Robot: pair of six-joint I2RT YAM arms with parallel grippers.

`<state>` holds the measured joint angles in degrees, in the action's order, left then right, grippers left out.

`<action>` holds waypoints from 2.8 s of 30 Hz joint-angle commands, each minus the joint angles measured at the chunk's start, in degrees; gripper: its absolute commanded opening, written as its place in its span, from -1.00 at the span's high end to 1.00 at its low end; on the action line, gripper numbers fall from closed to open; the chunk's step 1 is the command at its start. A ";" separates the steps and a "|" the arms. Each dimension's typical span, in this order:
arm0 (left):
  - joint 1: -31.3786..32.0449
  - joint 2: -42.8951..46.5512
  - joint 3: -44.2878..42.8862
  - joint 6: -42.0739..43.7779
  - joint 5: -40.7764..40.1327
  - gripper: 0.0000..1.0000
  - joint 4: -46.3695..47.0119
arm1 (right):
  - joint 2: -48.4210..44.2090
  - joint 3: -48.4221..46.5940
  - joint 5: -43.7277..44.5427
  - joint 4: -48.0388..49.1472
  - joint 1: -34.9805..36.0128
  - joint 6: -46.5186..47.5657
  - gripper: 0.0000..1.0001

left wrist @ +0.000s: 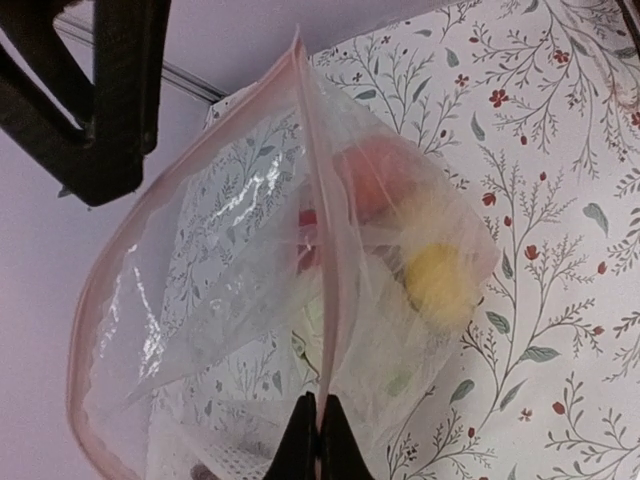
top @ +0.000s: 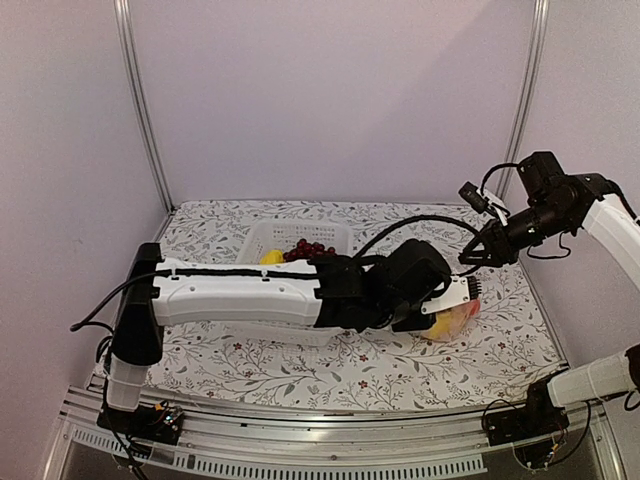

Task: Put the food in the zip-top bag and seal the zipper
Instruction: Pass from the right arm to the left, then pass from the left arm to the right

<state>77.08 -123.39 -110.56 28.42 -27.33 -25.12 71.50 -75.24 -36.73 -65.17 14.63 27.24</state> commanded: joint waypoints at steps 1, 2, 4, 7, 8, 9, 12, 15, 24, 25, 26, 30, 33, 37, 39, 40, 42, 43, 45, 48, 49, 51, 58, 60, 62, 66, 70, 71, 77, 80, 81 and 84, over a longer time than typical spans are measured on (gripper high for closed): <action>-0.16 3.06 -1.70 -0.07 1.29 1.00 1.86 | -1.44 0.19 2.30 1.75 0.36 -0.66 0.32; -0.10 3.00 -1.83 0.03 1.31 1.00 1.86 | -1.10 0.14 1.85 1.86 0.36 -0.70 0.33; 0.15 2.94 -1.92 0.10 1.17 1.00 1.96 | 0.13 0.07 1.38 1.93 0.82 -0.62 0.32; 0.37 2.90 -1.93 -0.01 0.89 1.00 1.96 | 1.24 0.71 1.51 2.79 2.40 -0.73 0.31; 0.45 2.85 -1.89 -0.03 0.81 1.00 1.98 | 1.66 0.93 1.75 3.13 2.89 -0.91 0.30; 0.52 2.94 -1.87 -0.09 0.61 1.00 2.03 | 1.89 1.11 2.00 3.55 2.97 -1.08 0.30; 0.94 3.25 -1.68 0.19 -0.21 1.00 2.54 | 2.65 1.53 3.74 4.91 3.04 -1.61 0.38; 0.99 3.78 -1.43 0.55 -0.76 1.00 3.10 | 3.63 1.56 5.00 5.69 3.09 -1.90 0.44; 0.97 4.22 -1.20 1.76 -0.79 1.00 3.29 | 5.11 -1.90 1.43 4.11 3.08 -1.87 0.11; 0.97 4.21 -1.22 1.80 -0.79 1.00 3.30 | 5.21 -2.76 0.13 3.39 3.14 -1.50 0.06; 0.94 4.14 -1.19 1.81 -0.79 1.00 3.30 | 5.29 -3.52 -0.41 2.99 3.32 -1.30 0.03; 0.65 4.26 -0.98 1.60 -0.32 1.00 3.29 | 5.12 -5.20 0.61 2.44 3.74 -1.24 -0.05; 0.22 4.54 -0.65 1.00 0.14 1.00 3.54 | 4.73 -4.02 6.16 3.20 5.44 -0.98 -0.11; 0.02 5.31 0.46 0.73 0.24 1.00 4.86 | 4.20 -1.35 10.97 4.91 6.25 -1.25 -0.13; -0.10 5.44 0.63 0.62 0.27 1.00 5.15 | 3.76 -0.85 13.07 5.63 6.26 -1.38 -0.15; -0.12 5.37 0.61 0.54 0.33 1.00 5.22 | 3.52 -0.81 14.28 6.08 6.28 -1.52 -0.14; -0.20 5.38 0.61 0.54 0.56 1.00 5.34 | 2.97 -0.98 16.91 6.99 6.26 -1.88 -0.03; -0.21 5.24 0.55 0.56 0.67 1.00 5.36 | 2.67 -1.15 18.16 7.27 6.20 -2.05 0.08; -0.19 5.01 0.37 0.73 0.70 1.00 5.37 | 2.11 -1.73 19.43 7.92 6.22 -2.32 0.30; -0.26 4.55 -0.04 1.07 0.64 1.00 5.28 | 1.31 -2.87 19.04 8.06 6.24 -2.54 0.52; -0.21 4.35 -0.23 1.24 0.62 1.00 5.15 | 1.19 -3.30 18.78 8.07 6.24 -2.61 0.58; -0.32 3.73 -0.97 1.49 0.45 1.00 4.66 | 0.87 -4.73 18.82 7.92 6.22 -2.63 0.76; -1.61 1.95 -2.00 1.04 -0.31 1.00 4.06 | -0.32 -8.36 20.63 8.15 4.97 -2.40 1.00; -1.16 2.09 -2.44 1.30 -0.97 1.00 4.50 | -0.96 -8.12 21.13 8.23 4.56 -2.47 1.00; -0.33 2.71 -2.63 2.36 -1.79 1.00 6.10 | -1.09 -6.89 22.59 8.80 4.53 -2.37 1.00; 1.34 4.84 -0.84 6.50 -5.37 0.48 12.73 | -1.06 -4.64 25.67 10.49 4.33 -2.44 1.00; 2.10 7.45 4.17 8.88 -11.45 -0.14 20.98 | -1.06 -4.56 25.81 11.02 3.57 -2.96 1.00; 2.10 8.62 5.40 8.15 -12.04 -0.20 21.64 | -1.10 -4.58 25.95 11.16 3.46 -2.98 1.00; 0.25 18.59 18.19 -1.79 -11.24 -0.46 24.21 | -1.76 -3.69 29.83 14.86 2.35 -3.08 1.00; -2.80 22.28 22.19 -10.00 -9.26 -0.48 20.36 | -1.06 -4.72 31.27 16.54 0.82 -3.39 1.00; -4.31 23.39 23.35 -12.56 -8.60 -0.48 18.75 | -0.47 -5.37 31.81 16.84 0.27 -3.59 1.00; -7.73 26.09 27.10 -18.28 -7.53 -0.52 14.51 | 1.48 -8.52 33.64 17.31 -0.93 -3.84 1.00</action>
<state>74.32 -100.31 -87.83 21.21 -36.32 -5.10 71.35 -79.92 -6.74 -51.59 15.20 24.43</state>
